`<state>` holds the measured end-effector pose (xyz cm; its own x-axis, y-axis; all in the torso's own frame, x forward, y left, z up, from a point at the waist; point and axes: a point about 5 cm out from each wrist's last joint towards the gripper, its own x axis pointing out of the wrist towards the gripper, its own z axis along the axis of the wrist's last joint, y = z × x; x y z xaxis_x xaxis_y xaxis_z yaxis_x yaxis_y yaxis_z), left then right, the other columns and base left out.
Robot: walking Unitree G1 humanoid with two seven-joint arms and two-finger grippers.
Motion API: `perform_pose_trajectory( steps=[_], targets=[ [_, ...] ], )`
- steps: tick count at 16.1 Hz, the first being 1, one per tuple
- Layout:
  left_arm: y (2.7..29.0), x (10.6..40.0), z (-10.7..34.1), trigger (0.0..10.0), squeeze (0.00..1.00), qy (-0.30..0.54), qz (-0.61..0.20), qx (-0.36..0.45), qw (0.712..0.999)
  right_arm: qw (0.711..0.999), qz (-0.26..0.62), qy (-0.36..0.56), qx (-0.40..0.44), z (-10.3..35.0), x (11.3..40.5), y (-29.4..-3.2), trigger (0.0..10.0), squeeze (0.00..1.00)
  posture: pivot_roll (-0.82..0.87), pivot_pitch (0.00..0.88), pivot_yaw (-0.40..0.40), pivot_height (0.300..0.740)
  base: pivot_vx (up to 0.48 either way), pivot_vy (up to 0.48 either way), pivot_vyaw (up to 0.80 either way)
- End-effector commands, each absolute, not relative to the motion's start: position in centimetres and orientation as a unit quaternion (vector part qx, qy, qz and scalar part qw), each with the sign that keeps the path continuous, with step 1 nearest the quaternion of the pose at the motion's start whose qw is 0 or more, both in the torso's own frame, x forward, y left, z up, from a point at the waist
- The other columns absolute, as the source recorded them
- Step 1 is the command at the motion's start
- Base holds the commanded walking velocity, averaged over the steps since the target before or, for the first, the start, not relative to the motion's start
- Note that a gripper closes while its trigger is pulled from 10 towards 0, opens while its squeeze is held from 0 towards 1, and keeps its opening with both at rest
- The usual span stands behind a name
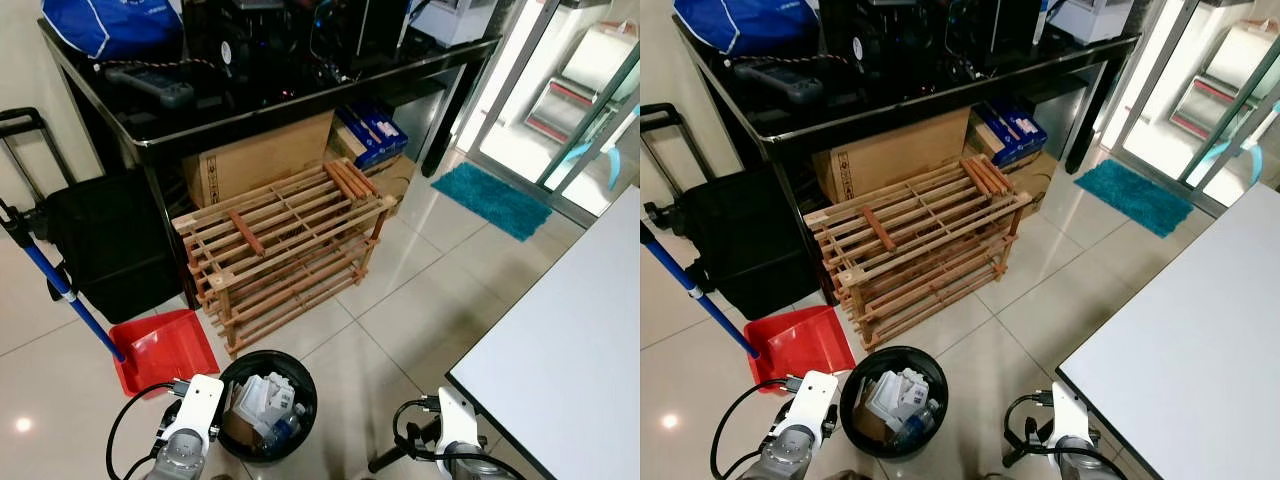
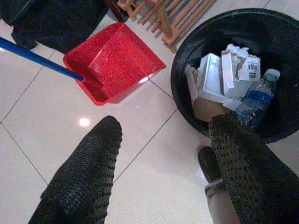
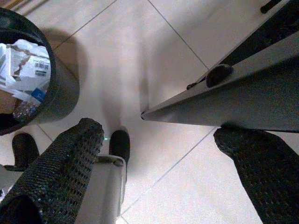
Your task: Picking trash to rubbish bin
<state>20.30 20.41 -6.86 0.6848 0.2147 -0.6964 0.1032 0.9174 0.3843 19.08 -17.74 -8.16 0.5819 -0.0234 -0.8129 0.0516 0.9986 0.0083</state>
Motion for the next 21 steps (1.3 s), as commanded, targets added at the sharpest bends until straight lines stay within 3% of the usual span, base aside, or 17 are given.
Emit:
perform_pose_trajectory(
  steps=[1,21],
  targets=[
    [20.04,20.22,-6.95,10.0,0.00,0.394,0.028,0.205,0.895,0.898,-0.036,0.437,0.019,-7.80,19.56,-18.21,10.0,0.00,-0.05,0.005,-0.106,0.740,0.000,0.000,0.00],
    [19.73,19.72,-7.28,10.0,0.00,0.401,0.026,0.196,0.894,0.899,-0.024,0.438,0.021,-7.80,19.63,-17.87,10.0,0.00,-0.05,0.004,-0.113,0.740,-0.026,0.000,0.00]
  ],
)
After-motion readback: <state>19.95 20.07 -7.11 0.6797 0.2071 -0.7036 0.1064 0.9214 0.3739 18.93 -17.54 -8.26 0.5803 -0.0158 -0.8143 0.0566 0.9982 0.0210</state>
